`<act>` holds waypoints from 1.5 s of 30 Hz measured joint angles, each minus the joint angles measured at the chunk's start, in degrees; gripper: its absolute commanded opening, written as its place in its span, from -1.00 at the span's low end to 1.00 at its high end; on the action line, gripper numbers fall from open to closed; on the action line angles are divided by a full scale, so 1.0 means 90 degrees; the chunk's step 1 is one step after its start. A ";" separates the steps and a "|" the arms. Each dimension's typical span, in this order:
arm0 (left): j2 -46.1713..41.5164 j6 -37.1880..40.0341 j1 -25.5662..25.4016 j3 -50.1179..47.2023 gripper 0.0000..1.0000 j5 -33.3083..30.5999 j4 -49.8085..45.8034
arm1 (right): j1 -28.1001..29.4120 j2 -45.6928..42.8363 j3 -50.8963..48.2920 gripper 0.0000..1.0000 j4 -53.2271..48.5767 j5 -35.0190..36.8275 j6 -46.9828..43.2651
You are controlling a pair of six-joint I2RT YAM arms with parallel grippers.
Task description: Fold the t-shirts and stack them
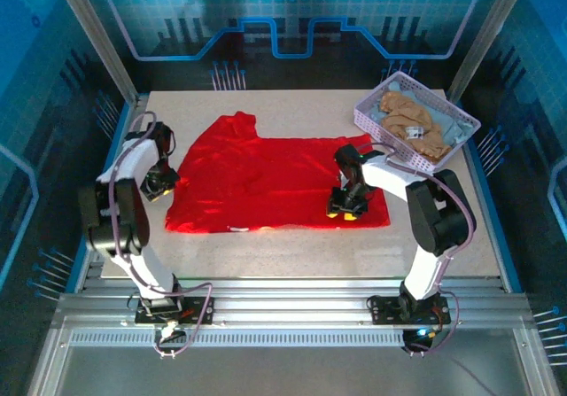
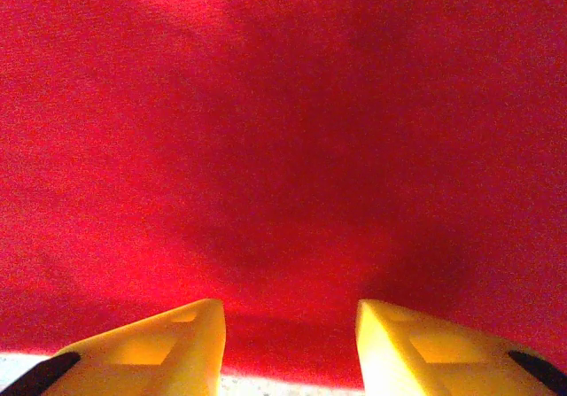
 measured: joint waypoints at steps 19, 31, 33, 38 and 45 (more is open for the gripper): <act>-0.0192 -0.2790 0.0228 -0.2183 -0.51 0.2183 0.0891 | -0.0891 0.0228 0.0304 -0.06 -0.0318 0.0449 0.0517; -0.1207 -0.3422 0.1032 -0.3116 -0.53 0.2203 0.0833 | -0.0138 0.0134 -0.0211 -0.04 -0.0792 0.0602 0.1105; -0.1338 -0.3398 0.1265 -0.3181 -0.52 0.2110 0.0736 | -0.0019 0.0010 -0.0398 -0.02 -0.0840 0.0522 0.1190; -0.1501 -0.3181 0.1506 -0.2968 -0.41 0.1914 0.0447 | 0.0170 -0.0321 -0.0537 0.09 -0.0845 0.0486 0.1241; -0.1307 -0.2686 0.0328 -0.1010 -0.18 0.1695 0.0328 | 0.0087 -0.1435 0.0056 0.07 -0.0639 0.0979 0.0988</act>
